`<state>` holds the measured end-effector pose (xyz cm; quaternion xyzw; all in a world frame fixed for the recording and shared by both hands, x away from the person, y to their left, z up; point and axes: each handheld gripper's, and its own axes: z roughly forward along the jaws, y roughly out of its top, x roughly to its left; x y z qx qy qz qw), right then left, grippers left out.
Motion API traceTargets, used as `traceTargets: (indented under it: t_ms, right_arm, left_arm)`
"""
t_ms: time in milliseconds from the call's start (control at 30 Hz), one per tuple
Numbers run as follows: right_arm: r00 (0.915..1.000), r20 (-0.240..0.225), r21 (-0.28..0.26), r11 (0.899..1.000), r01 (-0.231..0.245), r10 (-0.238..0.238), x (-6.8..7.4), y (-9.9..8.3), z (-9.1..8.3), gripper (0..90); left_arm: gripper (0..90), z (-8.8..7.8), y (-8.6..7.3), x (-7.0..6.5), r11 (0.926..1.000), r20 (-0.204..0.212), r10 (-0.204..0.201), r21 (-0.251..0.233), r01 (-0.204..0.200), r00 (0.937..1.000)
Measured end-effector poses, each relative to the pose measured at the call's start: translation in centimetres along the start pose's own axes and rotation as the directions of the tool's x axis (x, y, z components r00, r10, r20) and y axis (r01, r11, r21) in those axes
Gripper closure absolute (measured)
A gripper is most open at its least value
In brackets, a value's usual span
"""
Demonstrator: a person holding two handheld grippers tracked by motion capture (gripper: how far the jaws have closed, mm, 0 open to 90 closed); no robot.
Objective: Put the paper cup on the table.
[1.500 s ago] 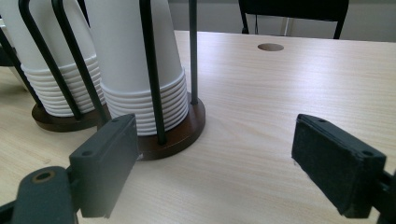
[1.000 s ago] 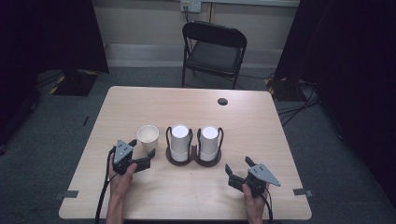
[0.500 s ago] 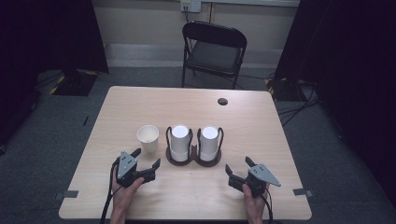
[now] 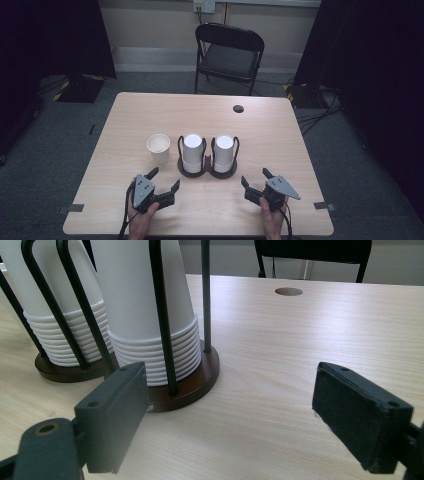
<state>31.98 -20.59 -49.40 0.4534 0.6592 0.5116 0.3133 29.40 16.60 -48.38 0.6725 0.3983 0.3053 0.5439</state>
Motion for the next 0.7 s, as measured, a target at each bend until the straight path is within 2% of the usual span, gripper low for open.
traceTargets:
  t_ms: [133, 167, 233, 367, 433, 567, 700]
  right_arm:
    - [1.0, -0.001, 0.001, 1.0, -0.001, 0.001, 0.0, 0.0, 0.0, 14.5]
    - [1.0, -0.001, 0.003, 1.0, -0.001, 0.001, 0.0, 0.0, 0.0, 14.4]
    - [1.0, 0.0, 0.005, 1.0, -0.001, 0.001, 0.0, 0.0, 0.0, 14.4]
    - [1.0, 0.001, 0.007, 1.0, -0.004, 0.004, 0.0, 0.0, 0.0, 14.4]
    - [1.0, -0.001, 0.011, 1.0, 0.0, 0.0, 0.0, 0.0, 0.1, 14.3]
    - [1.0, 0.003, 0.015, 1.0, -0.006, 0.006, 0.0, 0.1, 0.1, 14.0]
    - [0.9999, 0.008, 0.035, 0.999, -0.012, 0.012, -0.1, 0.1, 0.3, 14.8]
  left_arm:
    - [15.6, 0.0, -0.1, -0.6, 0.9999, -0.006, -0.001, -0.01, 0.001, 1.0]
    - [15.6, 0.3, -0.1, -1.0, 0.9997, -0.03, -0.01, -0.023, 0.009, 0.9995]
    - [15.7, 0.5, -0.1, -1.6, 0.9994, -0.028, -0.01, -0.034, 0.009, 0.9996]
    - [15.6, 1.2, -0.4, -2.5, 0.9993, -0.045, 0.028, -0.025, -0.029, 0.9986]
    - [15.7, 1.6, -0.4, -2.8, 0.9995, -0.06, 0.032, -0.006, -0.032, 0.9977]
    - [15.7, 2.5, -0.7, -3.1, 0.9977, -0.069, 0.067, 0.017, -0.066, 0.9954]
    - [15.9, 2.1, -0.9, -3.2, 0.9978, -0.088, 0.059, -0.025, -0.062, 0.9944]
